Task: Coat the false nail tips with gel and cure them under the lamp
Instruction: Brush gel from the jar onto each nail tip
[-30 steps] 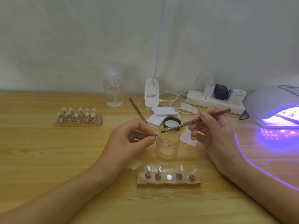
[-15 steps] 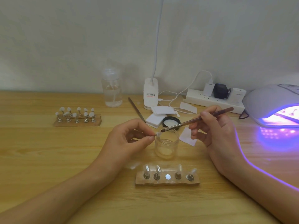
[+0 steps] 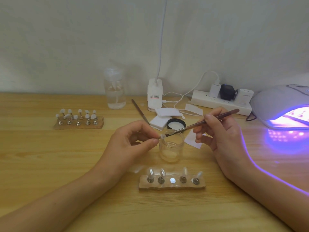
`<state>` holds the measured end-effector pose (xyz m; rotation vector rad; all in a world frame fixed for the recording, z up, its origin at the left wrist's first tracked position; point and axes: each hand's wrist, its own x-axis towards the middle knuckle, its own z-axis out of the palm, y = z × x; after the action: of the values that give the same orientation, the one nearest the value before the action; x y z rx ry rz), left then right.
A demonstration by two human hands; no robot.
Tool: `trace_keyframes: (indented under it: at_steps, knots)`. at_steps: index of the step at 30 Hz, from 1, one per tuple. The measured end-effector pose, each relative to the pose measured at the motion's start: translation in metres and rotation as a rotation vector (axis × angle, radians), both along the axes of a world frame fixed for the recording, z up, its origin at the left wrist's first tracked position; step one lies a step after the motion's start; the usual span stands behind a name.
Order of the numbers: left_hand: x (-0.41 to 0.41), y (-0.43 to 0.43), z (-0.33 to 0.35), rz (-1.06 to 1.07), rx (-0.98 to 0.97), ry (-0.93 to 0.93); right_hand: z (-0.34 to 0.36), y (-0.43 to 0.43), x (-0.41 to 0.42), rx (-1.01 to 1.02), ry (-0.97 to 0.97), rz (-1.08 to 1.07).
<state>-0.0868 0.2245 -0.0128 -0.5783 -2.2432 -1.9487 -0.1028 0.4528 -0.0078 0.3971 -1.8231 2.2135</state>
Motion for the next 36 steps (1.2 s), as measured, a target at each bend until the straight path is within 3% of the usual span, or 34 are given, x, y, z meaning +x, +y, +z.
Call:
trace_keyframes:
  at_steps: [36]
  knots:
    - [0.0014,0.0027,0.0009,0.005,0.012,0.013,-0.0001,-0.0013,-0.0023,-0.019,-0.031,0.049]
